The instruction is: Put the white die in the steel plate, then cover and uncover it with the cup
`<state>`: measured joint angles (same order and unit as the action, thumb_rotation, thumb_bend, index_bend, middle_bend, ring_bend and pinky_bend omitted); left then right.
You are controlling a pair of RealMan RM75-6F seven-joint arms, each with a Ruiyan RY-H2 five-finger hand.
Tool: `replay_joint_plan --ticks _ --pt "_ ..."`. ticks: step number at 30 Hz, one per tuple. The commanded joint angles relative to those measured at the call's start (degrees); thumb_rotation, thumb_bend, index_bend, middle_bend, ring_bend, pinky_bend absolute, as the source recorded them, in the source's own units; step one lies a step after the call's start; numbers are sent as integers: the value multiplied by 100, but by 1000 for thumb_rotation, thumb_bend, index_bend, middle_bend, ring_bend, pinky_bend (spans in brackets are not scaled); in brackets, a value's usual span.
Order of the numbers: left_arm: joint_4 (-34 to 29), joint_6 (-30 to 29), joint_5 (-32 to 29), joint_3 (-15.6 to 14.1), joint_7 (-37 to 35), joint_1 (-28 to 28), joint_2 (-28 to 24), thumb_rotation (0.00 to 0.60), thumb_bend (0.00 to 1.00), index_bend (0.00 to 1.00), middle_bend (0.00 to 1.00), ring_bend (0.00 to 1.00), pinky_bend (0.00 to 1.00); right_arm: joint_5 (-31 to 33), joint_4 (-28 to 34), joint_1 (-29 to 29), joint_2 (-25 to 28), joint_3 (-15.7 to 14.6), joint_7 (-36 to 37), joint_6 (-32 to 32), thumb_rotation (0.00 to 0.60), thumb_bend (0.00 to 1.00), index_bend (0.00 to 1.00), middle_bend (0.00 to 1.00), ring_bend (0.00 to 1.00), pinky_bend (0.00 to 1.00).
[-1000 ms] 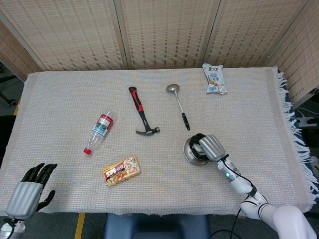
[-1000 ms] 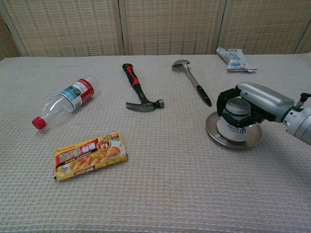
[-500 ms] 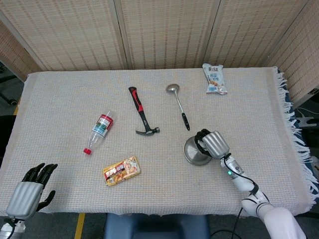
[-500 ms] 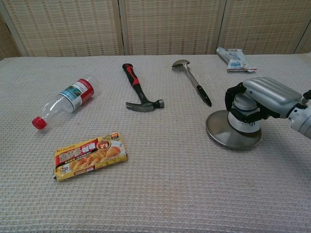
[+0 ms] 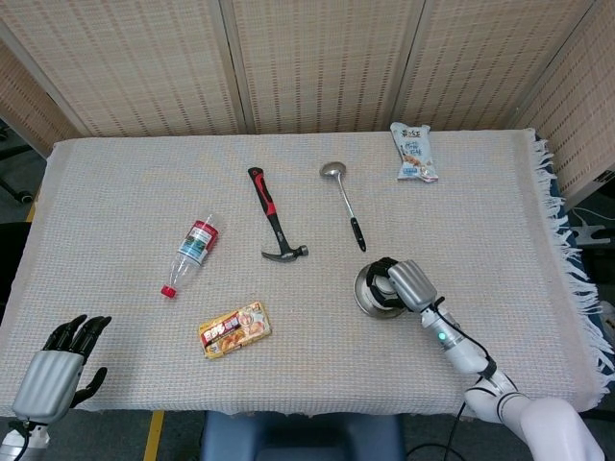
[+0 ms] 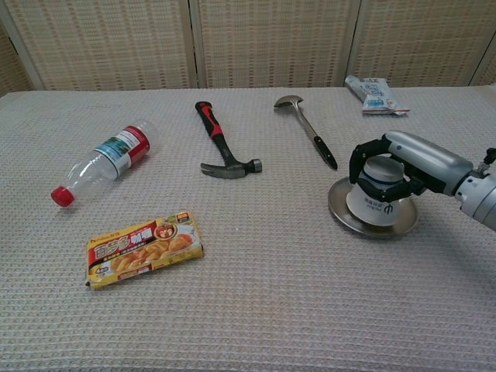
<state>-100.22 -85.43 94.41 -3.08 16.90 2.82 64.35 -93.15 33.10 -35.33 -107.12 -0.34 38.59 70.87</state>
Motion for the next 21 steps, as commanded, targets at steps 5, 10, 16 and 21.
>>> replay_joint_plan --ticks 5,10,16,21 --pt "3 0 5 -1 6 1 3 600 345 110 135 92 184 -70 -1270 11 -451 34 -1322 438 600 443 540 476 366 667" --pt "2 10 -1 -3 9 4 4 600 348 110 135 92 184 -8 -1022 53 -442 10 -549 262 600 443 538 476 366 667" --pt "-12 3 9 -7 -8 3 -12 600 347 110 136 92 184 -64 -222 4 -10 -140 476 -72 600 443 527 476 366 663" --pt "-13 -1 20 -12 -48 2 -18 600 345 110 135 92 184 -92 -845 51 -255 -78 -760 256 600 443 526 476 366 663"
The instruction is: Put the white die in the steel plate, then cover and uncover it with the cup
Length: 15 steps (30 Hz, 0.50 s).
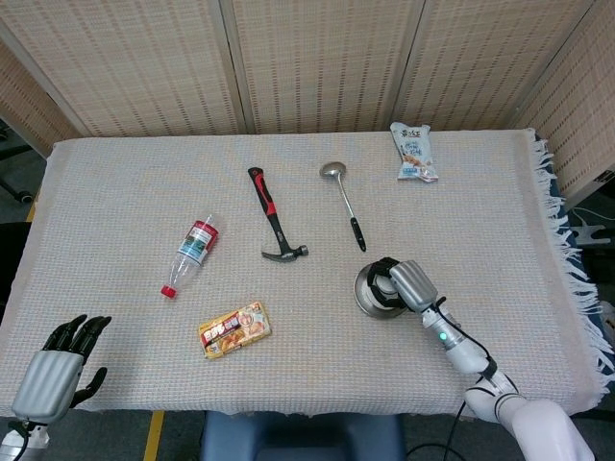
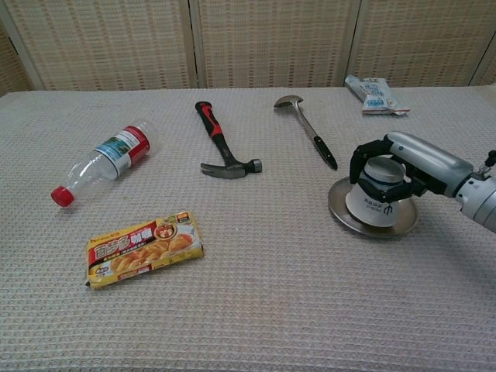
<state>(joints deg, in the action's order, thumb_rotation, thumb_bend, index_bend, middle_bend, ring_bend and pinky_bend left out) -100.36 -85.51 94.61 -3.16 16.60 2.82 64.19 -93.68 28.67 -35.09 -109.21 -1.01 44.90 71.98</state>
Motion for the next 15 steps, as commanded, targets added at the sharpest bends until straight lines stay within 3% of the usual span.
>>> replay_joint_plan --ticks 1,7,11,15 --pt "3 9 -2 -4 -28 3 -1 600 345 110 135 92 184 -32 -490 37 -89 3 -1509 190 600 443 526 476 366 663" --pt "-13 11 -29 5 12 -1 -5 600 396 129 144 101 183 -12 -827 49 -214 15 -1818 237 600 444 526 476 366 663" --pt "-20 -3 -11 -1 42 -8 -5 600 512 131 146 101 183 -13 -1025 65 -303 15 -2133 324 600 445 524 476 366 663" --pt "-37 34 -47 -5 75 -5 -15 600 590 132 147 101 184 9 -625 80 -196 -34 -1397 116 600 444 522 476 366 663"
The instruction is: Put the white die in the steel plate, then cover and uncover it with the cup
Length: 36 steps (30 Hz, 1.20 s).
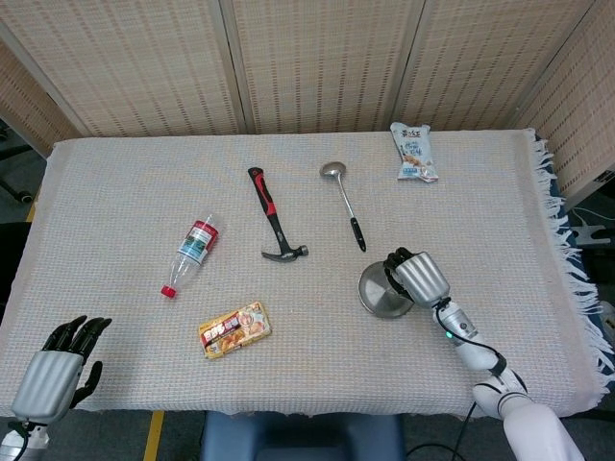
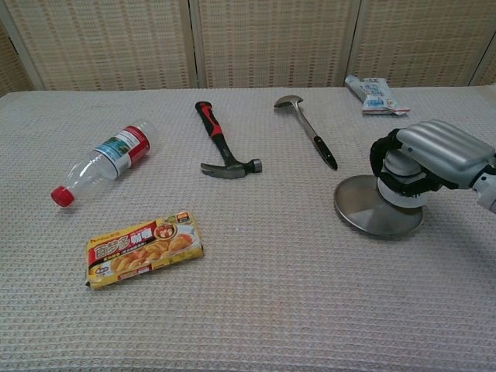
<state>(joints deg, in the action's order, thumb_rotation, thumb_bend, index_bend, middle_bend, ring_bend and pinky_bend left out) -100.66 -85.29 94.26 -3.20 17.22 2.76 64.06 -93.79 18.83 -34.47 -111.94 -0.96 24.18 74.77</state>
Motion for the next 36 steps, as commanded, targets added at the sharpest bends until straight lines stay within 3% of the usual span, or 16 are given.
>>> replay_joint_plan --ticks 1,4,9,11,15,18,23,29,36 --pt "-11 19 -18 0 17 4 -4 600 590 132 147 101 184 41 520 14 140 -39 923 -246 600 444 522 476 366 663" --pt "-18 10 -6 1 11 4 -5 600 590 133 147 101 184 50 621 -22 238 -17 884 -254 600 444 521 476 366 663" --pt "-13 3 -6 1 -1 0 -2 600 588 133 146 101 183 142 -40 -33 -49 154 -403 37 600 444 520 476 366 663" --pt "-10 18 -10 -3 2 3 -2 600 587 133 147 101 183 152 120 -4 -34 126 -108 -76 600 444 518 476 366 663" --pt "-11 32 -15 -3 5 9 -2 600 586 133 146 101 184 109 1258 6 433 -64 1678 -533 600 444 517 476 365 663" --pt "-15 12 0 -7 -1 2 -3 600 583 133 146 101 183 127 1782 -36 742 -82 2075 -701 600 443 517 476 366 663" --pt "-1 13 -7 -1 -13 3 0 600 580 133 146 100 184 176 1907 2 849 38 1787 -496 600 443 517 476 366 663" --pt "6 31 -16 -3 1 9 8 600 581 133 146 100 184 109 1970 141 1032 186 1393 247 600 444 517 476 365 663" --pt "-5 28 -39 5 11 4 10 600 580 133 146 100 184 5 2015 587 1381 191 223 1174 600 444 517 476 365 663"
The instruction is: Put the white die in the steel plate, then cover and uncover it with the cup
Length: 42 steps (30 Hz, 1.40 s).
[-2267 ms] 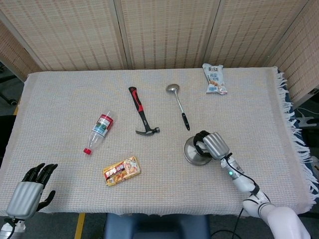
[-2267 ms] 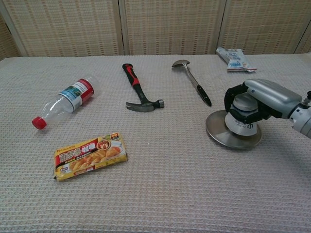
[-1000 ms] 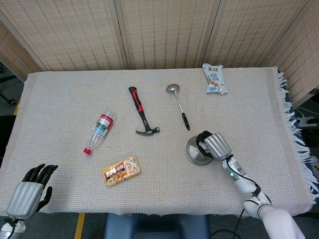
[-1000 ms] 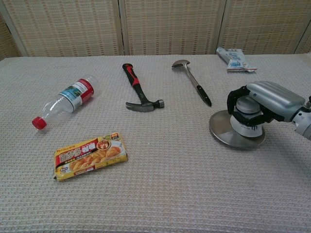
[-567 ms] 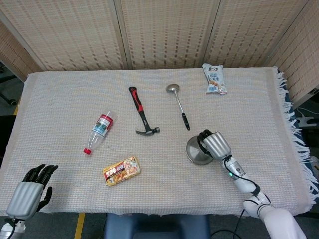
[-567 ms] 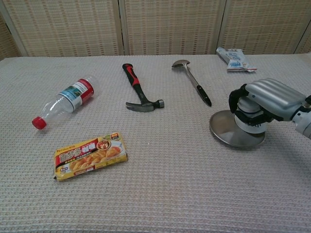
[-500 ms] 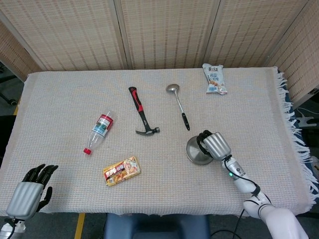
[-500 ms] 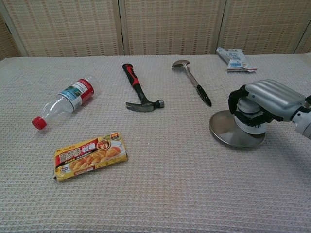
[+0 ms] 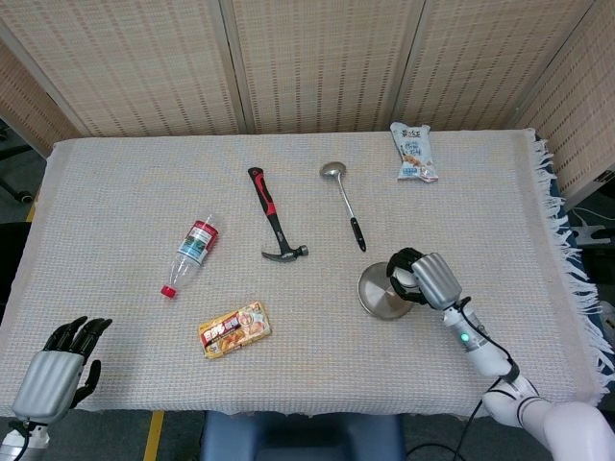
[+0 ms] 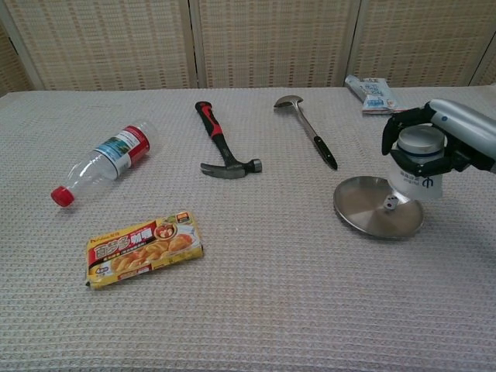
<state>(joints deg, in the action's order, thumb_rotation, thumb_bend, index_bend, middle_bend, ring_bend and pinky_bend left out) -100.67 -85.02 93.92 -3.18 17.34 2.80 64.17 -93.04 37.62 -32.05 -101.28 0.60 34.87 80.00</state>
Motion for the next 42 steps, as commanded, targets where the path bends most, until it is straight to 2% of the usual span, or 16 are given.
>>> replay_joint_plan --ticks 1,5,11,16,18,23,31,34,37,40,42 --pt "-8 0 -7 5 2 0 1 600 580 133 146 100 184 -74 95 421 336 26 -971 754 600 444 517 476 365 663" --pt "-12 -3 10 0 25 0 5 600 580 132 147 101 184 -29 -272 746 276 -6 -1122 1045 600 444 517 476 366 663" --pt "-12 4 2 -2 53 -1 11 600 580 133 146 100 184 172 -1180 1035 -87 -17 -392 778 600 444 517 476 365 664" --pt "-5 30 -5 -7 80 6 22 600 580 134 146 101 184 246 -2009 1031 -484 11 221 525 600 444 517 476 365 664" --pt "-8 36 -4 -9 95 9 22 600 580 135 146 101 184 275 -2284 987 -634 36 399 426 600 413 512 476 365 664" --pt "-7 28 -9 -5 100 5 24 600 581 135 147 100 184 353 -2643 880 -874 111 692 261 600 264 490 476 357 663" --pt "-10 15 -8 -2 85 2 18 600 581 135 147 101 183 360 -2914 812 -1025 90 804 34 600 236 449 470 303 632" --pt "-8 21 -22 1 75 3 17 600 581 137 147 101 184 327 -2887 829 -976 49 853 59 600 206 395 408 239 560" --pt "-6 25 -13 -4 75 6 17 600 581 142 146 100 183 278 -2791 858 -859 -8 834 83 600 154 290 306 134 421" --pt "-12 28 -3 -9 90 7 19 600 582 143 146 100 184 218 -2575 903 -664 -78 797 110 600 106 138 179 24 255" --pt "-15 28 0 -11 102 6 20 600 581 143 146 100 184 185 -2352 937 -496 -108 758 207 600 87 50 109 0 164"
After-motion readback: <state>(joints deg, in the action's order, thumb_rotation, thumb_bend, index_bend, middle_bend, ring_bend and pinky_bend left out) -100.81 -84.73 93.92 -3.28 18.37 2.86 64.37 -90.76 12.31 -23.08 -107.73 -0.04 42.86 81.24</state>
